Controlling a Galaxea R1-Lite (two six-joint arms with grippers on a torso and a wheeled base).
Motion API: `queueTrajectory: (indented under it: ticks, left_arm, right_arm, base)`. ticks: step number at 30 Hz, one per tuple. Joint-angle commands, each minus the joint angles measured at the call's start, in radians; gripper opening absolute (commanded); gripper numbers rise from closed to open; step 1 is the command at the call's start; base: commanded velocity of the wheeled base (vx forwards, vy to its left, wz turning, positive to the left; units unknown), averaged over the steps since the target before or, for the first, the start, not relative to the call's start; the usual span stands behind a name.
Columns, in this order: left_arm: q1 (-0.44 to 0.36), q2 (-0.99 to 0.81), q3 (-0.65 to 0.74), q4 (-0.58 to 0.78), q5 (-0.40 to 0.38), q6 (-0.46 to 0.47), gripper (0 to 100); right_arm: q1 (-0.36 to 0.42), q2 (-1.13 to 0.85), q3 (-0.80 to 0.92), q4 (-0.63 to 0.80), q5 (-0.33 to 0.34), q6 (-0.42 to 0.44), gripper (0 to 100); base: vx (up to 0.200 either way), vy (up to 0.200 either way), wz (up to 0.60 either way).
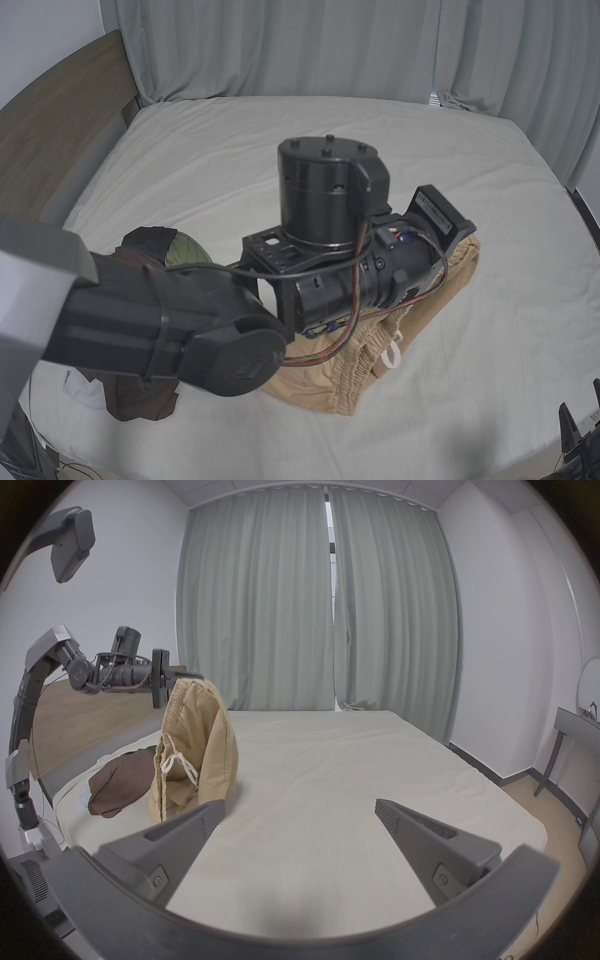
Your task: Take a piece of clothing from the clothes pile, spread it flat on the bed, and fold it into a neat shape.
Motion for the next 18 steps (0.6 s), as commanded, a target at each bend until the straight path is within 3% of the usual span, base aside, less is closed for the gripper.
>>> queueTrajectory:
  ticks: [1,10,11,18]
  left_arm:
    - [-0.029,-0.026,-0.076,0.032,0.002,-0.024,0]
    - [-0.038,-0.083,-0.189,0.128,0.007,-0.067,0]
    - [-0.035,-0.119,-0.209,0.134,0.010,-0.127,0]
    - [0.048,-0.228,-0.079,0.131,0.002,-0.164,0]
  right_arm:
    - [0.001,-0.016,0.018,0.000,0.000,-0.001,100]
    - [0.001,-0.016,0.018,0.000,0.000,-0.001,100]
    - [0.001,-0.016,0.018,0.000,0.000,-0.001,100]
    - [0.001,-0.016,0.018,0.000,0.002,-0.001,100]
  base:
    - [0.000,0.000,0.00]
    - [0.000,0.000,0.00]
    - [0.000,0.000,0.00]
    - [0.000,0.000,0.00]
